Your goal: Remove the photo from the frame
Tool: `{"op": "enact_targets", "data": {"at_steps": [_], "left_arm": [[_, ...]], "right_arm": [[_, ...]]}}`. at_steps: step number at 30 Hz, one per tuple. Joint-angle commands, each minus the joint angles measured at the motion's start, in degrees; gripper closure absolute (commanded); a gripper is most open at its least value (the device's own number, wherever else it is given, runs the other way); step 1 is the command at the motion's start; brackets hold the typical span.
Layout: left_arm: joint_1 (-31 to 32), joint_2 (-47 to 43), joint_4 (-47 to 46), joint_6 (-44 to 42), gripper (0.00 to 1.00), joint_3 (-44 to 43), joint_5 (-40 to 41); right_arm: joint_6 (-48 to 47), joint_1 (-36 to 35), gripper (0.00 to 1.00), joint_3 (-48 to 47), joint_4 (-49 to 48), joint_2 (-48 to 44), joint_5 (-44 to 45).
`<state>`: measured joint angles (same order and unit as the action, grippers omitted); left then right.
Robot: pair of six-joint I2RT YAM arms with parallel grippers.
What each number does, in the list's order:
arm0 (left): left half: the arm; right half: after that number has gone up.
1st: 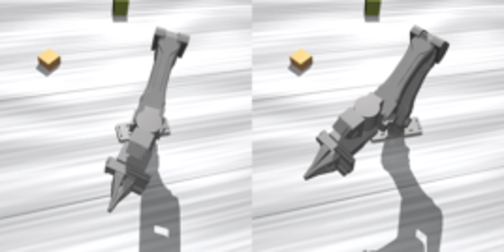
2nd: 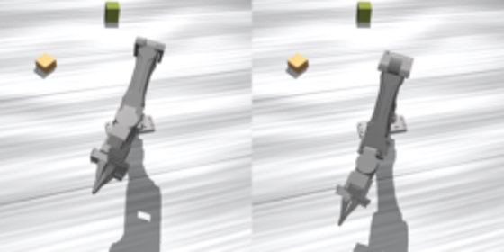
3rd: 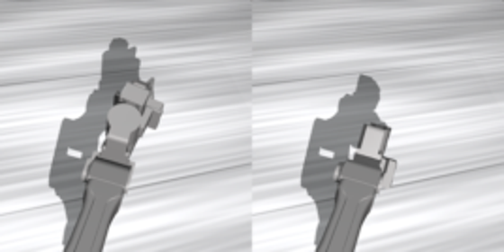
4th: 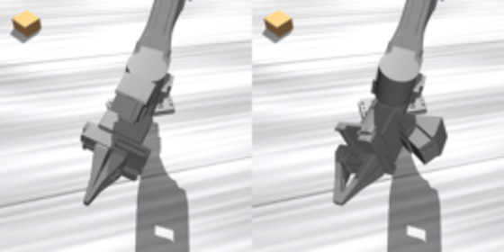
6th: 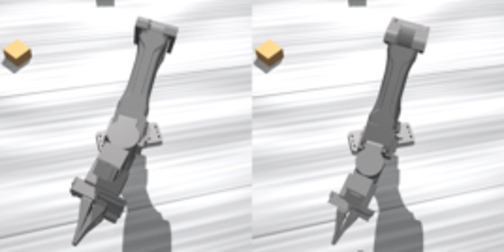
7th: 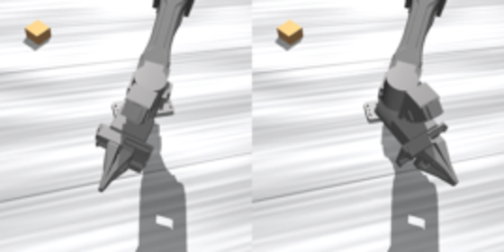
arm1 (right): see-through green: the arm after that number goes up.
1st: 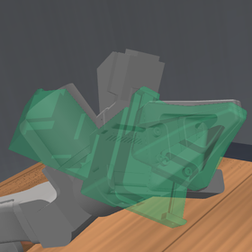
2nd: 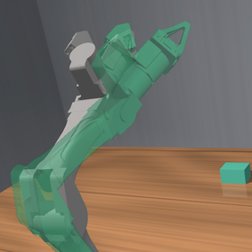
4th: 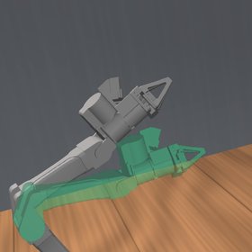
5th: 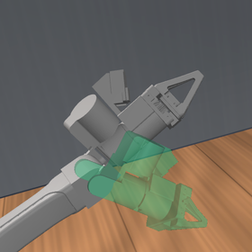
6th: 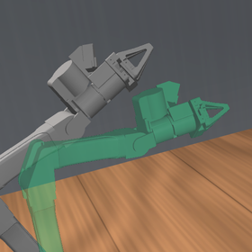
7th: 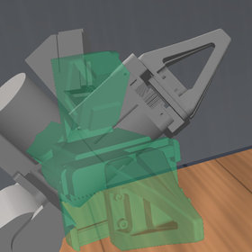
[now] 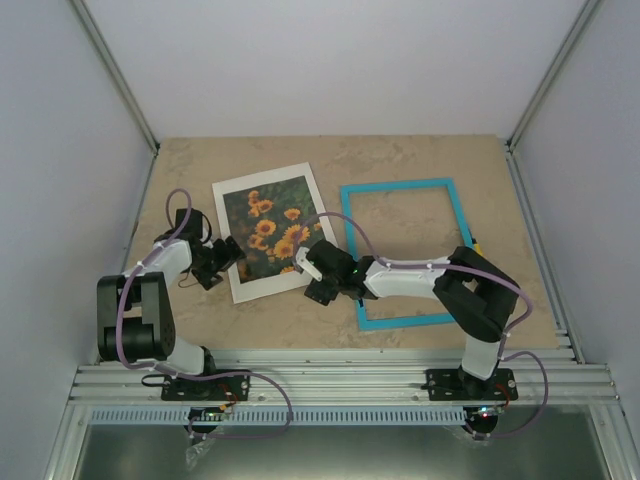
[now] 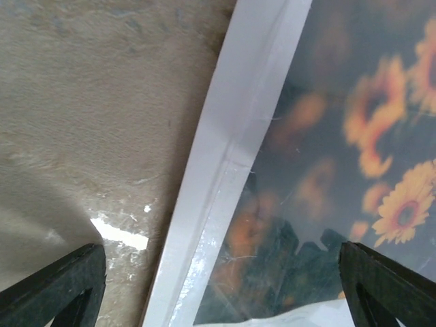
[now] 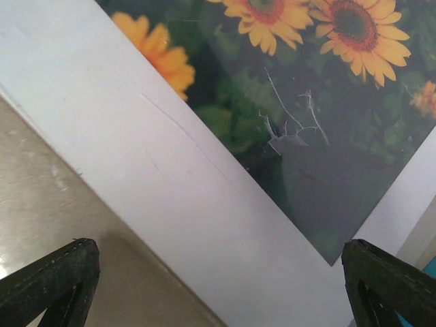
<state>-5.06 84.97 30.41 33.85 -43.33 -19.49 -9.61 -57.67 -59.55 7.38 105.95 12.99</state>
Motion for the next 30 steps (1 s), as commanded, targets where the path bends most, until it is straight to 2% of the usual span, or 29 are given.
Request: {"op": "enact_targets", "data": {"at_steps": [1,18,30], "left_arm": [[-0.4,0.3,-0.8,0.2,0.06,0.8,-3.7],[-0.3,-1.4,-1.5,2.0,0.16,1.8,-7.7],[-0.2,-3.4,-1.2,2.7,0.17,2.2,-9.0]], "right_arm": [[1.7,-0.1,0.02,1.9,-0.9,-4.4,-2.5],[2.1,0.6,0.02,3.7,-2.2,-6.7,-1.2],[2.1,1.8,0.02,4.3,-2.7,-7.2,-1.3]]}}
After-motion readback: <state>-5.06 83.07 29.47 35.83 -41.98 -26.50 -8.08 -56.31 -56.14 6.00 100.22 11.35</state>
